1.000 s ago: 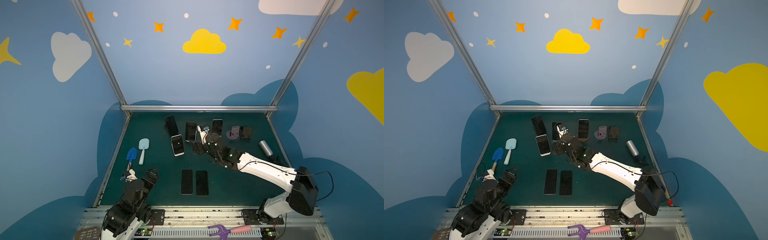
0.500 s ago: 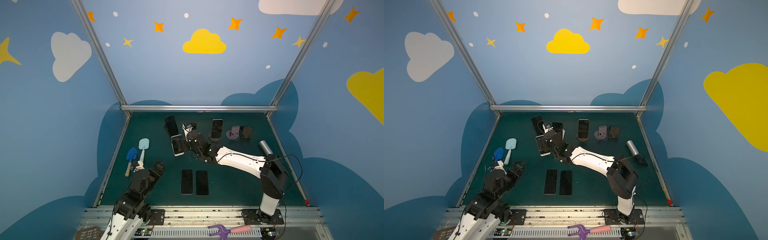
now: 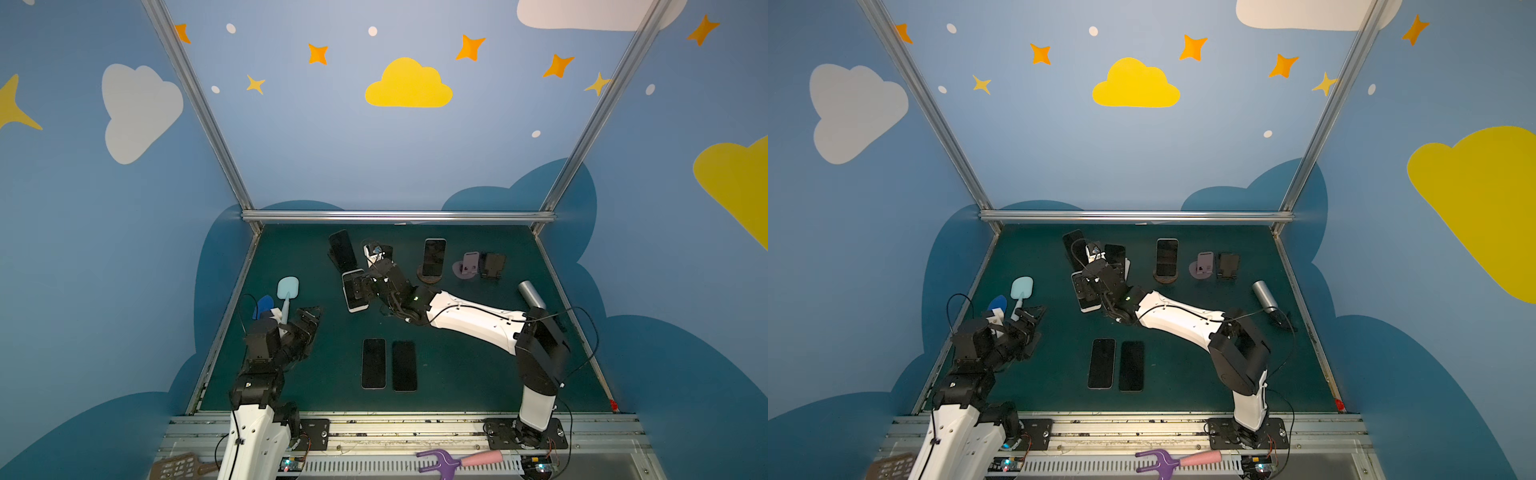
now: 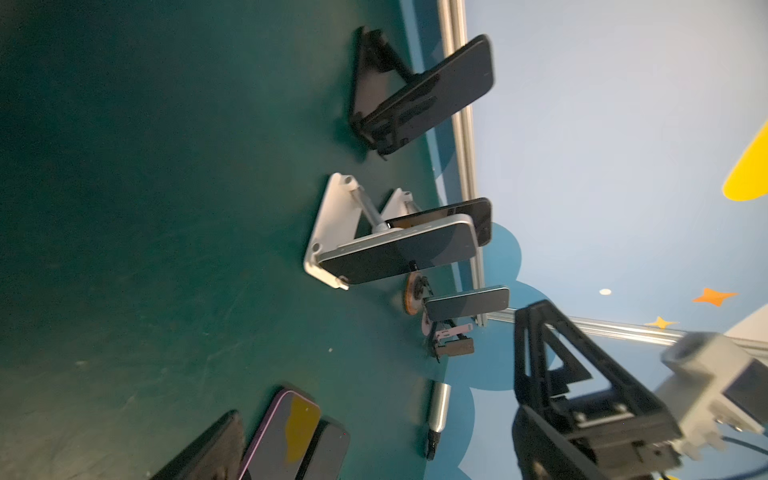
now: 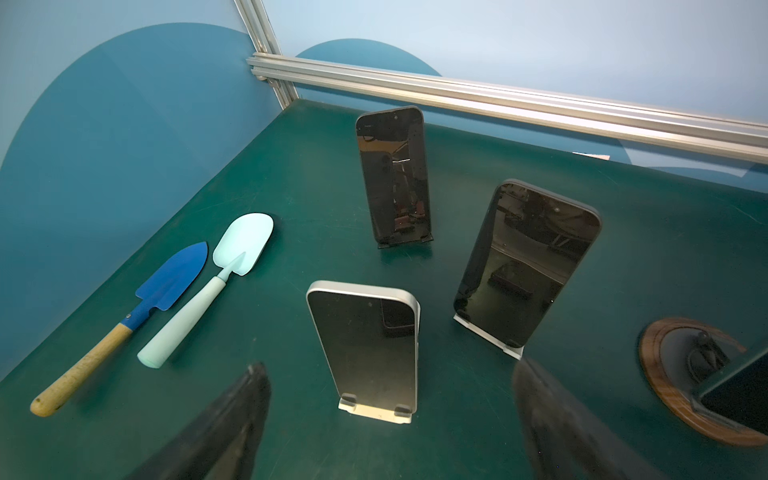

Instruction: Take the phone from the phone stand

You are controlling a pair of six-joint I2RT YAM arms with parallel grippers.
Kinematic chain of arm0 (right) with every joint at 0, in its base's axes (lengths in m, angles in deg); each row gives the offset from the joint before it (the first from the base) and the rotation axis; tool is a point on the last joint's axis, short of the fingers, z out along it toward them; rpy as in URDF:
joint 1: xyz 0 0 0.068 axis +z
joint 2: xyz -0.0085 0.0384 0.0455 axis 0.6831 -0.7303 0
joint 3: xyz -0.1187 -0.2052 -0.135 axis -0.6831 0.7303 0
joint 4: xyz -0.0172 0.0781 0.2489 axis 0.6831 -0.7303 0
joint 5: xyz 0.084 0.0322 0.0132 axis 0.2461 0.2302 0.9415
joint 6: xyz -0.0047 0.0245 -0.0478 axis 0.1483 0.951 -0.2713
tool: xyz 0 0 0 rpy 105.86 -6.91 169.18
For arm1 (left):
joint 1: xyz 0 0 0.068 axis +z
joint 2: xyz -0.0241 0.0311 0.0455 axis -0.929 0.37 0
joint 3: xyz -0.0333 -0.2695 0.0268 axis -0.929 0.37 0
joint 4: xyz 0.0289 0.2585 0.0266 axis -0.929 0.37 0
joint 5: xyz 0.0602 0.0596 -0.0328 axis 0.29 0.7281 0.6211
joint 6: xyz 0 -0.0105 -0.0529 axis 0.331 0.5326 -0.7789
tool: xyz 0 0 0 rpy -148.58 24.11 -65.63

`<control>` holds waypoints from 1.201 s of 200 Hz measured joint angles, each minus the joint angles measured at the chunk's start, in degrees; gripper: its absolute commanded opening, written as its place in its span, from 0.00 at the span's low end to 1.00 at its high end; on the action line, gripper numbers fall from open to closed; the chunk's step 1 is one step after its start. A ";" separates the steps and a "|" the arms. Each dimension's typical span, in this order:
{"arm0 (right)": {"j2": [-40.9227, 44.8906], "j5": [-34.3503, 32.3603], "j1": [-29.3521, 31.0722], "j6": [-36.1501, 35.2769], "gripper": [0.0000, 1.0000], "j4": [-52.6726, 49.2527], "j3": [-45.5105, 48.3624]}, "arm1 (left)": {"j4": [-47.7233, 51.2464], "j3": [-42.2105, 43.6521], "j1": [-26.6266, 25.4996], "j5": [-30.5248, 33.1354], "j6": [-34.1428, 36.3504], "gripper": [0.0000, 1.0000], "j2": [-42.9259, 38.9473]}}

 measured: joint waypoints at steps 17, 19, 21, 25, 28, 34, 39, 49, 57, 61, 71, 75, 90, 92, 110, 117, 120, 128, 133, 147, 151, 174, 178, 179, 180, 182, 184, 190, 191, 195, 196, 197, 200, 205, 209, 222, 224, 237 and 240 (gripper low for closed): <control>-0.66 -0.09 0.07 -0.09 0.92 -0.20 -1.16 | 2.47 0.98 0.24 -0.20 -0.57 1.00 -3.04; -0.68 -0.11 0.09 -0.09 0.92 -0.20 -1.22 | 2.69 1.03 0.24 -0.20 -0.66 1.00 -3.45; -0.70 -0.20 0.11 -0.11 0.92 -0.17 -1.27 | 3.04 1.05 0.24 -0.20 -0.63 1.00 -3.96; -0.74 -0.33 0.13 -0.11 0.92 -0.17 -1.38 | 3.48 1.05 0.26 -0.04 -0.66 1.00 -4.92; -0.74 -0.48 0.17 -0.11 0.92 -0.17 -1.42 | 3.85 1.03 0.28 0.04 -0.66 1.00 -5.64; -0.74 -0.90 0.28 -0.11 0.92 -0.15 -1.46 | 4.57 1.03 0.28 0.37 -0.61 1.00 -7.50; -0.74 -1.11 0.33 -0.11 0.92 -0.13 -1.46 | 5.16 1.01 0.28 0.63 -0.63 1.00 -8.79; -0.74 -1.55 0.44 -0.09 0.92 -0.15 -1.46 | 6.16 1.01 0.33 0.94 -0.50 1.00 -10.80; -0.76 -1.79 0.50 -0.11 0.92 -0.20 -1.46 | 7.10 1.01 0.35 1.07 -0.42 1.00 -11.82; -0.76 -1.95 0.55 -0.09 0.92 -0.20 -1.46 | 7.48 1.01 0.37 1.07 -0.37 1.00 -12.13; -0.76 -2.34 0.59 -0.09 0.92 -0.20 -1.46 | 8.46 1.03 0.37 1.09 -0.26 1.00 -12.76; -0.76 -2.54 0.61 -0.09 0.92 -0.20 -1.46 | 8.74 1.05 0.37 1.09 -0.20 1.00 -12.92; -0.76 -3.23 0.66 -0.09 0.92 -0.24 -1.46 | 9.40 1.16 0.37 1.07 -0.04 1.00 -13.31; -0.76 -3.32 0.66 -0.09 0.91 -0.24 -1.46 | 9.44 1.16 0.37 1.07 0.00 1.00 -13.33; -0.76 -4.13 0.70 -0.17 0.92 -0.50 -1.46 | 10.12 1.16 0.37 1.07 0.11 1.00 -13.66; -0.76 -4.48 0.70 -0.17 0.92 -0.70 -1.46 | 10.36 1.16 0.37 1.09 0.22 1.00 -13.79; -0.76 -4.61 0.70 -0.17 0.91 -0.81 -1.46 | 10.47 1.16 0.37 1.07 0.24 1.00 -13.86; -0.76 -4.96 0.70 -0.13 0.92 -0.98 -1.46 | 10.82 1.16 0.37 1.14 0.28 1.00 -13.86; -0.76 -5.01 0.68 -0.13 0.92 -1.07 -1.53 | 11.08 1.16 0.37 1.29 0.28 1.00 -13.84; -0.76 -5.18 0.68 -0.13 0.92 -1.66 -2.08 | 11.67 1.16 0.37 1.73 0.24 1.00 -13.62; -0.79 -5.25 0.68 -0.13 0.92 -1.92 -2.40 | 11.80 1.16 0.37 1.90 0.22 1.00 -13.55; -0.79 -5.31 0.68 -0.50 0.92 -3.39 -5.01 | 12.02 1.11 0.39 2.64 0.26 1.00 -13.46; -0.79 -5.31 0.68 -0.72 0.92 -3.58 -5.46 | 12.04 1.09 0.39 2.86 0.26 1.00 -13.51; -0.79 -5.29 0.68 -0.76 0.92 -3.58 -5.55 | 12.04 1.09 0.39 2.95 0.26 1.00 -13.51; -0.79 -5.25 0.68 -0.83 0.92 -3.61 -5.70 | 12.04 1.09 0.39 2.97 0.26 1.00 -13.53; -0.79 -5.25 0.68 -0.92 0.92 -3.67 -5.84 | 12.09 1.09 0.39 3.06 0.26 1.00 -13.57; -0.79 -5.22 0.68 -1.03 0.92 -3.72 -6.03 | 12.13 1.07 0.39 3.19 0.26 1.00 -13.64; -0.79 -5.16 0.68 -1.22 0.92 -3.72 -6.36 | 12.35 1.01 0.39 3.48 0.31 1.00 -13.88; -0.79 -5.16 0.68 -1.25 0.92 -3.72 -6.38 | 12.37 1.01 0.39 3.50 0.33 1.00 -13.90; -0.79 -5.14 0.68 -1.40 0.92 -3.82 -6.49 | 12.52 0.90 0.39 3.67 0.46 1.00 -14.14; -0.79 -5.14 0.68 -1.40 0.92 -3.82 -6.49 | 12.59 0.87 0.39 3.72 0.46 1.00 -14.21; -0.79 -5.14 0.68 -1.44 0.92 -3.82 -6.49 | 12.68 0.85 0.39 3.78 0.48 1.00 -14.32; -0.79 -5.09 0.68 -1.53 0.92 -3.87 -6.49 | 12.83 0.76 0.39 3.89 0.50 1.00 -14.47; -0.79 -5.03 0.68 -1.62 0.92 -4.09 -6.47 | 13.16 0.52 0.39 4.13 0.70 1.00 -14.91; -0.79 -4.96 0.68 -1.64 0.92 -4.24 -6.34 | 13.53 0.26 0.39 4.46 0.87 1.00 -15.30; -0.79 -4.79 0.68 -1.60 0.94 -4.33 -5.64 | 14.71 -0.83 0.39 5.29 1.38 1.00 -16.52; -0.76 -4.72 0.68 -1.62 0.94 -4.28 -5.49 | 14.78 -0.94 0.39 5.40 1.40 1.00 -16.65; -0.76 -4.26 0.70 -1.57 0.94 -4.09 -4.31 | 15.39 -1.75 0.39 6.27 1.75 1.00 -17.94; -0.76 -4.11 0.70 -1.55 0.94 -3.96 -3.96 | 15.43 -1.79 0.37 6.43 1.81 1.00 -18.21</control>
